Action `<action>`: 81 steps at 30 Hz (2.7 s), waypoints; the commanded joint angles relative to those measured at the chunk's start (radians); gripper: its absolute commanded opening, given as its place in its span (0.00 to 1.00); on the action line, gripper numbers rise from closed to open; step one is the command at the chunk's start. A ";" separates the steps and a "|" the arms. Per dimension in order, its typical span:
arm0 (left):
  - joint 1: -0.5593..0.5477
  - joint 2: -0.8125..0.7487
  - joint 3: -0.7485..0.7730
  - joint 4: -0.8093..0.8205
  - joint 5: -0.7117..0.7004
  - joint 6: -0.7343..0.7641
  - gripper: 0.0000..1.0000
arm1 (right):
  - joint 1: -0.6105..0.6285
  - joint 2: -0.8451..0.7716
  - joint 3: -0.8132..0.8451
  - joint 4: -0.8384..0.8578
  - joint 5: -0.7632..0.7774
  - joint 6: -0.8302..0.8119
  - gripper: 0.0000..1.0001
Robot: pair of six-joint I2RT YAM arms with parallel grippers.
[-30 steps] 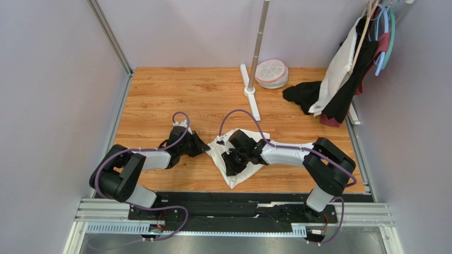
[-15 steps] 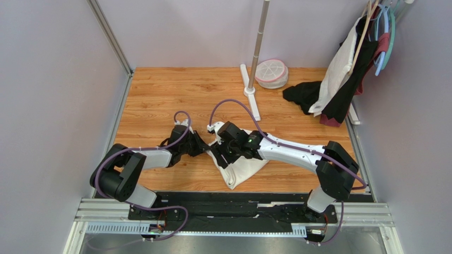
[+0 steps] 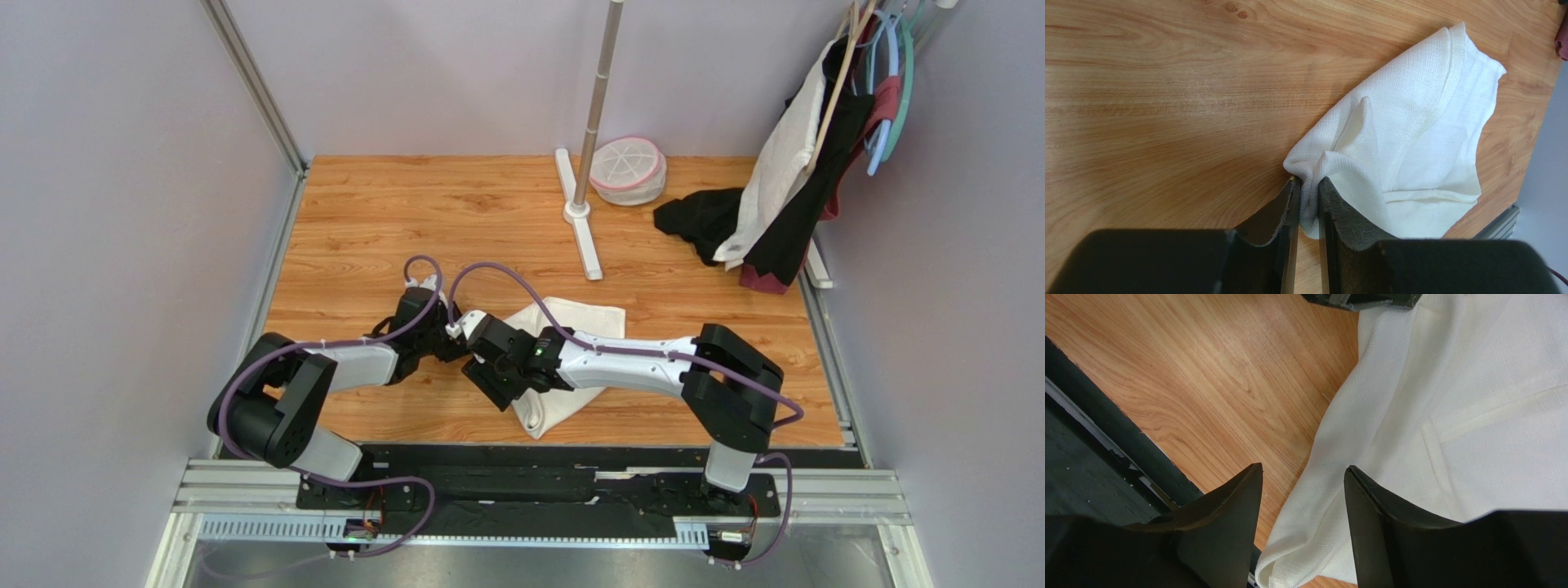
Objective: Fold the napkin, place the utensils inside, and roll it up
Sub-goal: Roll the napkin with the utensil
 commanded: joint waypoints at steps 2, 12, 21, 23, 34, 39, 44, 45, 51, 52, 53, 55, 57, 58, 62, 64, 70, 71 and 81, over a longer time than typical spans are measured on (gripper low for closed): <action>-0.007 0.008 -0.005 -0.112 -0.027 0.048 0.23 | -0.002 0.044 0.049 0.047 0.060 -0.031 0.52; -0.007 -0.010 -0.010 -0.121 -0.027 0.050 0.23 | -0.002 0.138 0.061 0.030 0.142 -0.028 0.48; -0.007 -0.104 -0.015 -0.154 -0.033 0.062 0.33 | -0.040 0.151 -0.037 0.023 0.091 0.054 0.47; -0.007 -0.141 -0.015 -0.166 -0.036 0.062 0.43 | -0.053 0.148 -0.080 0.050 0.017 0.062 0.45; -0.007 -0.466 -0.116 -0.272 -0.134 0.056 0.68 | -0.135 0.109 -0.243 0.243 -0.409 0.091 0.06; -0.007 -0.555 -0.174 -0.229 -0.107 0.080 0.71 | -0.172 0.099 -0.250 0.303 -0.595 0.068 0.02; -0.007 -0.535 -0.183 -0.235 -0.105 0.097 0.71 | -0.248 0.147 -0.237 0.322 -0.721 0.051 0.00; -0.007 -0.529 -0.183 -0.235 -0.110 0.097 0.71 | -0.258 0.153 -0.234 0.322 -0.733 0.048 0.00; -0.007 -0.464 -0.145 -0.287 -0.128 0.120 0.71 | -0.303 0.182 -0.217 0.314 -0.796 0.027 0.00; -0.007 -0.463 -0.134 -0.311 -0.137 0.125 0.71 | -0.312 0.190 -0.214 0.311 -0.801 0.021 0.00; -0.007 -0.464 -0.134 -0.319 -0.142 0.134 0.71 | -0.315 0.196 -0.208 0.311 -0.811 0.022 0.00; -0.007 -0.461 -0.136 -0.307 -0.153 0.139 0.71 | -0.323 0.208 -0.206 0.308 -0.822 0.013 0.00; -0.007 -0.448 -0.137 -0.267 -0.124 0.134 0.70 | -0.324 0.217 -0.200 0.306 -0.830 0.010 0.00; -0.007 -0.423 -0.139 -0.255 -0.115 0.129 0.70 | -0.327 0.222 -0.197 0.299 -0.833 0.002 0.00; -0.007 -0.350 -0.137 -0.201 -0.087 0.105 0.67 | -0.341 0.240 -0.194 0.299 -0.859 -0.008 0.00; -0.007 -0.316 -0.131 -0.187 -0.075 0.099 0.58 | -0.346 0.248 -0.191 0.297 -0.865 -0.013 0.00; -0.007 -0.261 -0.125 -0.152 -0.046 0.077 0.26 | -0.360 0.236 -0.191 0.287 -0.864 -0.033 0.00; -0.007 -0.254 -0.122 -0.152 -0.045 0.077 0.22 | -0.360 0.225 -0.189 0.282 -0.858 -0.034 0.00; -0.007 -0.205 -0.022 -0.286 -0.035 0.140 0.00 | -0.350 -0.041 -0.116 0.115 -0.718 -0.071 0.49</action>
